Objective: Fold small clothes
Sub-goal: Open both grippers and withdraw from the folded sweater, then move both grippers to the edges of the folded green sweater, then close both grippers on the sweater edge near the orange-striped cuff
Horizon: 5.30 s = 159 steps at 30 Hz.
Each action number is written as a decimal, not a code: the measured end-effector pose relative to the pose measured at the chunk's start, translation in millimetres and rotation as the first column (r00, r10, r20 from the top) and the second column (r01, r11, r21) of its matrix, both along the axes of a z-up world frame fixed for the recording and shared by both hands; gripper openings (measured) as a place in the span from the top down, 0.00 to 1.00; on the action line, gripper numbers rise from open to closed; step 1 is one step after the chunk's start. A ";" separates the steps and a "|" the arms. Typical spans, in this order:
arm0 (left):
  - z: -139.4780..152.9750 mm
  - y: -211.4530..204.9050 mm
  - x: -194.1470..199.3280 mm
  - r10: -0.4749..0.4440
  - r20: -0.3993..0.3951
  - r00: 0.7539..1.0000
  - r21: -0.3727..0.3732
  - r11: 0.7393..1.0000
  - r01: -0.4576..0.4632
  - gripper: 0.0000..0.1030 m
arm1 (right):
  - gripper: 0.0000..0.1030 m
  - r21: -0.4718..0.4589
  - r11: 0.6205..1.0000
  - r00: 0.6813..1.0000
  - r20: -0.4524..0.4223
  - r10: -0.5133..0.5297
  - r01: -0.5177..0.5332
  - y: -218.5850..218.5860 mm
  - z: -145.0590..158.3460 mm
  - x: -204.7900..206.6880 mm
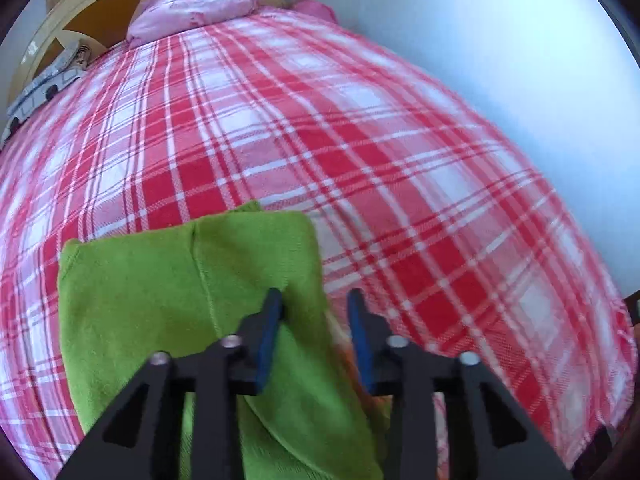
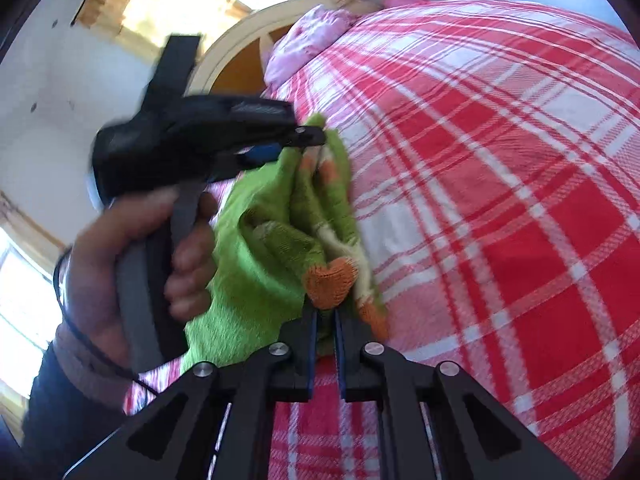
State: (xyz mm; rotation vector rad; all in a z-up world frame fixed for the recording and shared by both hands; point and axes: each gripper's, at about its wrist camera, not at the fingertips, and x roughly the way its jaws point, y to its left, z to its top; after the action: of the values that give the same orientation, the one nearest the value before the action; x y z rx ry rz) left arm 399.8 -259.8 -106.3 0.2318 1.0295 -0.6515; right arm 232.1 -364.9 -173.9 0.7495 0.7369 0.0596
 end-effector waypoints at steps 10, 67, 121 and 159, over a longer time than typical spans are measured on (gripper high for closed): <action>27.1 111.0 -58.4 0.098 0.257 0.961 -0.069 0.994 -0.083 0.28 | 0.63 -0.270 0.960 0.982 0.185 -0.022 0.072 6.4 50.8 -14.6; -60.0 197.0 -65.9 0.230 0.034 0.973 -0.256 0.943 -0.214 0.00 | 0.39 -0.550 0.783 0.957 -0.158 0.242 -0.289 41.9 17.9 146.2; -57.2 173.6 -70.4 0.071 0.014 0.997 -0.281 0.958 -0.064 0.13 | 0.61 0.151 0.887 0.899 0.020 0.438 -0.436 -37.0 -32.2 225.6; -14.3 194.0 -121.8 0.025 0.156 0.987 -0.204 0.979 0.008 0.61 | 0.72 -0.109 0.903 0.902 0.084 0.424 -0.415 24.0 18.6 148.4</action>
State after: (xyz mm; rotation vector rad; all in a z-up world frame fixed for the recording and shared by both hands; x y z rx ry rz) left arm 278.0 -65.9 -120.7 0.0973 0.8046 -0.7148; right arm 380.6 -341.0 -155.3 0.4869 0.7843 0.4545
